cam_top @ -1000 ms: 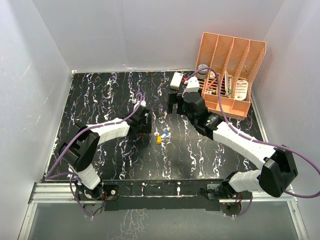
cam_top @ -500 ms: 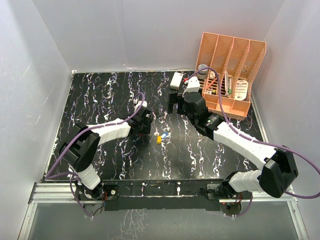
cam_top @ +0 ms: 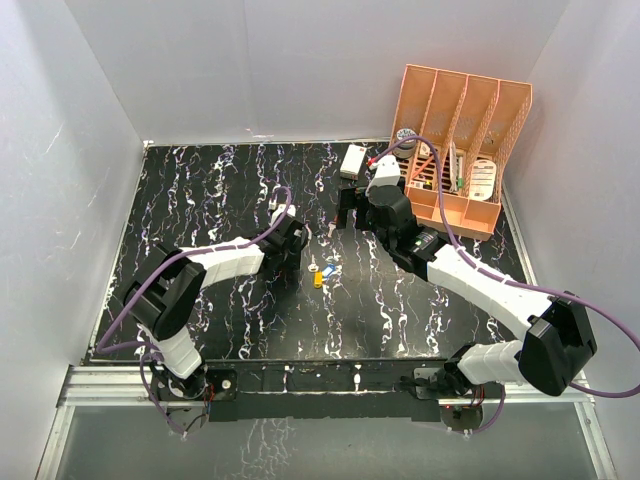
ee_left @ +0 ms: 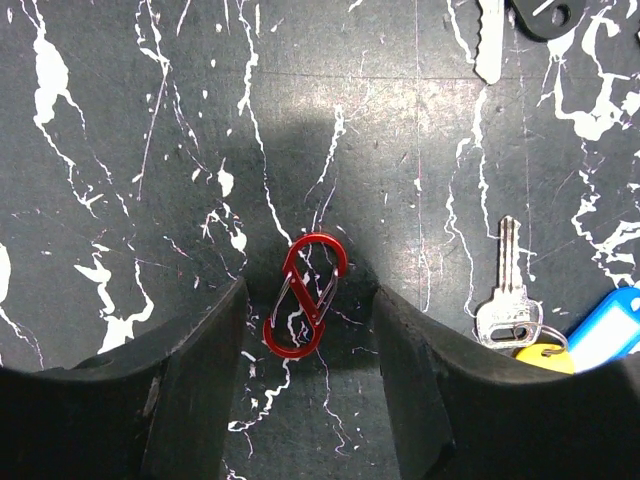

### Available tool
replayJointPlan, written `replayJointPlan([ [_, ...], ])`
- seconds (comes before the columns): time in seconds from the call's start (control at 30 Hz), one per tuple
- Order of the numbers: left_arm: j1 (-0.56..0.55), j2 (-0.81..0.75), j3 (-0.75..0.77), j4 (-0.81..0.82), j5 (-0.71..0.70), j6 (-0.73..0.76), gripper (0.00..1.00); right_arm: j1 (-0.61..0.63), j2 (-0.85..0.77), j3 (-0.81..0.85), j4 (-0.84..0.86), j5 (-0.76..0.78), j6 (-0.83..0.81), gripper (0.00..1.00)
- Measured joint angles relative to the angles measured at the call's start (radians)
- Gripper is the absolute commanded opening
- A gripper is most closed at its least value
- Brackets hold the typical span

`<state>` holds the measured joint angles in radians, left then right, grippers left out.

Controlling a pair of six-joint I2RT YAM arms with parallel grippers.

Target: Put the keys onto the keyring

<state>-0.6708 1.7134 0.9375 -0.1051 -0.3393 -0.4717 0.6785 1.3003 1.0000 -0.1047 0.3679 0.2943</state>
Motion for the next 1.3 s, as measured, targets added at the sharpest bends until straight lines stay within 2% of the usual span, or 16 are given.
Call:
replayJointPlan([
  [1.3,0.000,0.001,-0.001,-0.001,-0.016,0.000,0.38,-0.006,-0.002,0.000,0.000,0.000,0.000,0.98],
])
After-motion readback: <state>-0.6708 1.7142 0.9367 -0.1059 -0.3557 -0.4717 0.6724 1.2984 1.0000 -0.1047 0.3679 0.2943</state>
